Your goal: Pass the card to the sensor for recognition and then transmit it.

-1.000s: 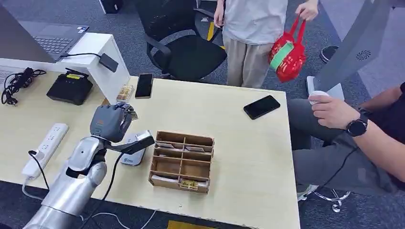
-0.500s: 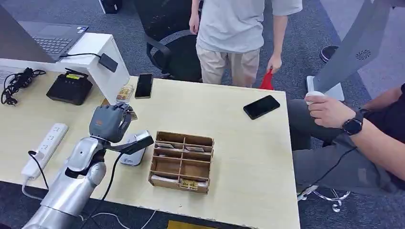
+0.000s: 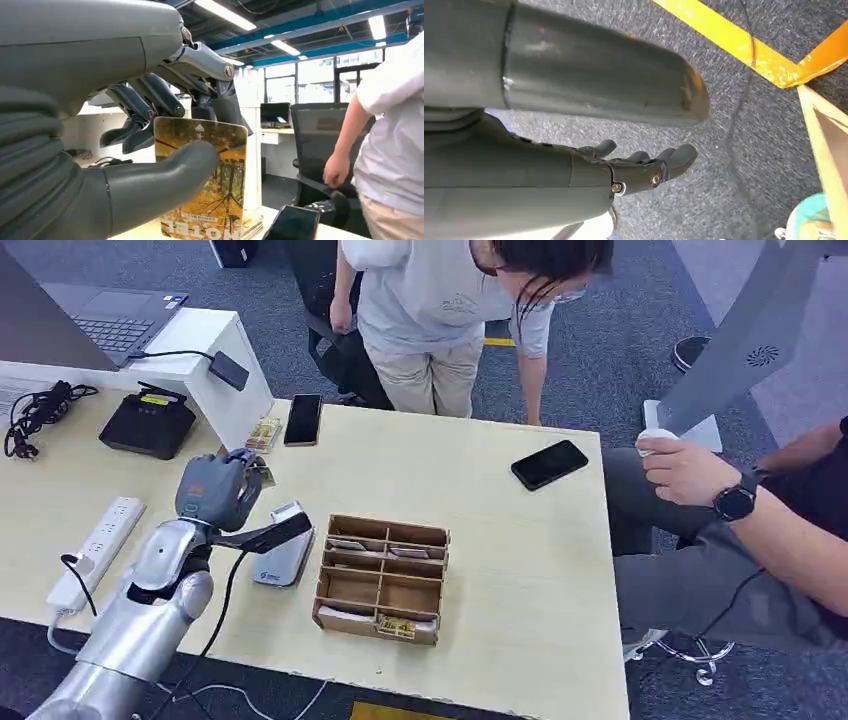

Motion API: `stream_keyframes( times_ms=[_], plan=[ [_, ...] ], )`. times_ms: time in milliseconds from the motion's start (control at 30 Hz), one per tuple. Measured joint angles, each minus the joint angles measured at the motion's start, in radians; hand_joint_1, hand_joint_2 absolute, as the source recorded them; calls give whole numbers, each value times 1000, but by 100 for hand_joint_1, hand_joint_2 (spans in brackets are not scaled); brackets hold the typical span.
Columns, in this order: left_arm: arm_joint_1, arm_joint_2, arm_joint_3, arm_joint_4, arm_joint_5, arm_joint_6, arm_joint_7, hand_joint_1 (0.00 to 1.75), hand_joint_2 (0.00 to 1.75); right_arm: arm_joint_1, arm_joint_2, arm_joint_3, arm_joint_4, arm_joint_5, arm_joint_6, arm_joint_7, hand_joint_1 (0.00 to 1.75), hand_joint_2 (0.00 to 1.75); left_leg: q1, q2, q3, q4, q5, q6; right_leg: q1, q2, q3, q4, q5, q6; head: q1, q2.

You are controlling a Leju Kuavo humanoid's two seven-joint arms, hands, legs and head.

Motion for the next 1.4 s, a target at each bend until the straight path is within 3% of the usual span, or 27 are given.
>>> stream_keyframes(
  times_ms=[867,1400],
  plan=[
    [-61,-51,-17,64,-6,-5,13,175,175,9,0,0,1,-3,0,-10,0,0,0,2,0,0,0,0,0,2,-1,0,0,0,0,0],
    [-104,-53,-29,96,16,2,-2,175,175,9,0,13,4,11,4,-8,0,0,0,2,-1,0,0,0,0,2,-2,0,0,-1,0,0]
  ],
)
